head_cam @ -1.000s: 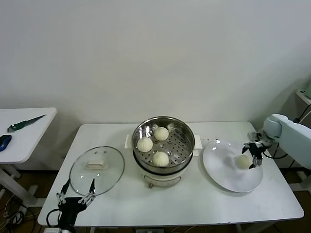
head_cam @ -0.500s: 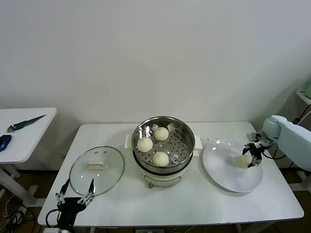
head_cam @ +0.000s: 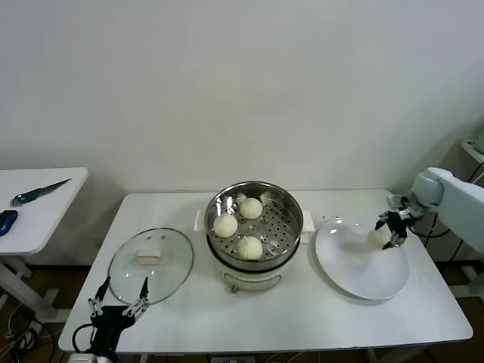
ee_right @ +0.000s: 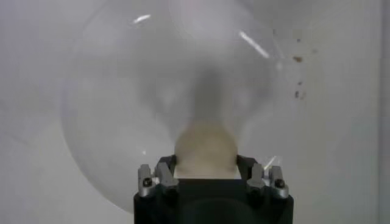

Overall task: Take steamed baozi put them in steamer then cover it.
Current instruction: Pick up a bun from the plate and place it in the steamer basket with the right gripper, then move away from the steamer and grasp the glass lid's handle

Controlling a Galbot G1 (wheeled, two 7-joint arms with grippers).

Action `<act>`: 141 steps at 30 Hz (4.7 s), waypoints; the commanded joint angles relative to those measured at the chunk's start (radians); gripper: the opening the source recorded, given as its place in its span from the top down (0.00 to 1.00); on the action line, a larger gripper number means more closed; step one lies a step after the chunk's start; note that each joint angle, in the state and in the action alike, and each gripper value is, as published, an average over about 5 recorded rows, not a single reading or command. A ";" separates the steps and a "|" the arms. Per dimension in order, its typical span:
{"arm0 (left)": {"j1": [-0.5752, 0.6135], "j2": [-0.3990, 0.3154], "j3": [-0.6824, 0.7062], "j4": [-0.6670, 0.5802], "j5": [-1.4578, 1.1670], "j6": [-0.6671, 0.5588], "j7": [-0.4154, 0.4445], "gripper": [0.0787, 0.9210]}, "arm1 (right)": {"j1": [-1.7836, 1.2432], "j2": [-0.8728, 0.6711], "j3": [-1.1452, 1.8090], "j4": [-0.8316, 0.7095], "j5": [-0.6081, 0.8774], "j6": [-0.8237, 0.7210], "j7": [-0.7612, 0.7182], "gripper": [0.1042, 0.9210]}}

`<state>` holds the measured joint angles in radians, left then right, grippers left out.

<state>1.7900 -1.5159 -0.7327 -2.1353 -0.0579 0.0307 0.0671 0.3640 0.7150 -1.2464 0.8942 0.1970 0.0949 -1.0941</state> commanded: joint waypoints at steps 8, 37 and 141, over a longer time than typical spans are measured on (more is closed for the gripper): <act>-0.003 0.006 0.000 -0.009 0.000 0.015 -0.002 0.12 | 0.958 0.219 -0.699 0.584 0.753 -0.170 0.031 0.31; -0.015 0.006 -0.010 -0.041 -0.023 0.038 -0.012 0.12 | 0.426 0.349 -0.559 0.515 0.604 -0.392 0.353 0.31; -0.023 0.289 -0.013 0.159 0.990 -0.030 -0.550 0.12 | -2.015 0.589 1.950 0.773 0.124 0.437 1.002 0.12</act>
<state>1.7289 -1.2848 -0.7335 -1.9782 0.6318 0.0217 -0.3391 -1.5671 1.1228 0.6763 1.6542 0.4453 0.4433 -0.1336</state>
